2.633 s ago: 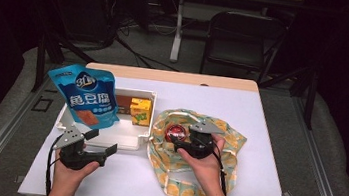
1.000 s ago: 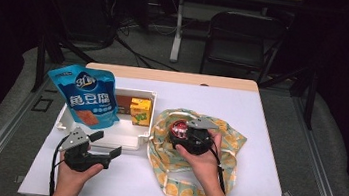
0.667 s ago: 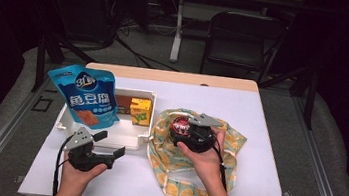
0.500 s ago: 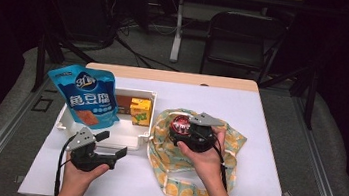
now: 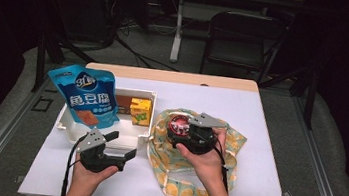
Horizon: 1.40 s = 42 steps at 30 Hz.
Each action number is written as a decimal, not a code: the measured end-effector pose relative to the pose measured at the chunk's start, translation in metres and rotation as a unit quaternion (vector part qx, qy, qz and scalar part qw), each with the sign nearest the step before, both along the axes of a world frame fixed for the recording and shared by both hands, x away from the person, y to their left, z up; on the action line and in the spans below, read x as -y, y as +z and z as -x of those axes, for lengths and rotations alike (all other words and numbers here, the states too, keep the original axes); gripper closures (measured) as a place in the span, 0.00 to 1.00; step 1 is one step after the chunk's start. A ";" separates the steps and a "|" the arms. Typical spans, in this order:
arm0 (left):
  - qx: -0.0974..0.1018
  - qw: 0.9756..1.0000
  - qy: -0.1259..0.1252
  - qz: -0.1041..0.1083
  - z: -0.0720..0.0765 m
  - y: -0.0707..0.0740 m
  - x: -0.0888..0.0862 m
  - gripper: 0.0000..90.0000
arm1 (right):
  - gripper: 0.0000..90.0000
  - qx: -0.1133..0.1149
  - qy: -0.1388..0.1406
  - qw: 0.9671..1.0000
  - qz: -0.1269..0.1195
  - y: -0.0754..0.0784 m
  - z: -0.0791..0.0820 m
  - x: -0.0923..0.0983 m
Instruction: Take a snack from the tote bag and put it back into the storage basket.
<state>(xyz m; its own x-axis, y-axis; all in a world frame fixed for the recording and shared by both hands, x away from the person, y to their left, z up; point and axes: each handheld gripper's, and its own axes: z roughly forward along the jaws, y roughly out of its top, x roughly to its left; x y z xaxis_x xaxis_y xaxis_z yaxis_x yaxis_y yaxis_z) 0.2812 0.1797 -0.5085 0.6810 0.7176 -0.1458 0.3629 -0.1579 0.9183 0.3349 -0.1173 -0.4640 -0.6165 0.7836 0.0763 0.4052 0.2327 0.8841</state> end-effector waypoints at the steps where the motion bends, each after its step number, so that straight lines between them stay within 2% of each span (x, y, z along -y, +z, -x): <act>1: 0.000 1.000 -0.002 0.000 0.000 0.000 0.002 0.11 | 0.28 -0.001 0.002 1.000 0.000 0.001 0.001 0.000; 8: 0.006 1.000 -0.024 -0.007 0.000 -0.001 0.021 0.11 | 0.28 0.000 0.011 1.000 -0.003 0.007 0.011 0.000; 18: 0.029 0.998 -0.049 -0.013 0.001 0.000 0.051 0.12 | 0.28 -0.003 0.035 0.999 -0.004 0.012 0.028 -0.007; 21: 0.027 0.997 -0.066 -0.009 0.000 -0.002 0.059 0.12 | 0.28 -0.005 0.039 0.999 -0.010 0.011 0.033 -0.009; 23: 0.032 0.997 -0.066 -0.015 0.000 -0.002 0.066 0.12 | 0.28 -0.008 0.046 0.999 -0.006 0.011 0.036 -0.011; 26: 0.033 0.996 -0.084 -0.015 -0.002 -0.003 0.072 0.13 | 0.28 -0.011 0.049 0.999 -0.005 0.008 0.039 -0.013; 28: 0.036 0.996 -0.080 -0.015 -0.002 -0.004 0.078 0.14 | 0.28 -0.014 0.051 0.999 -0.005 0.007 0.042 -0.014; 31: 0.040 0.994 -0.099 -0.020 -0.002 -0.005 0.084 0.17 | 0.28 -0.017 0.058 0.998 -0.005 0.006 0.046 -0.016; 38: 0.047 0.993 -0.109 -0.016 -0.003 -0.006 0.092 0.20 | 0.28 -0.025 0.068 0.997 -0.005 0.004 0.054 -0.018; 42: 0.052 0.990 -0.133 -0.012 -0.002 -0.007 0.094 0.23 | 0.28 -0.034 0.075 0.997 -0.010 0.001 0.056 -0.016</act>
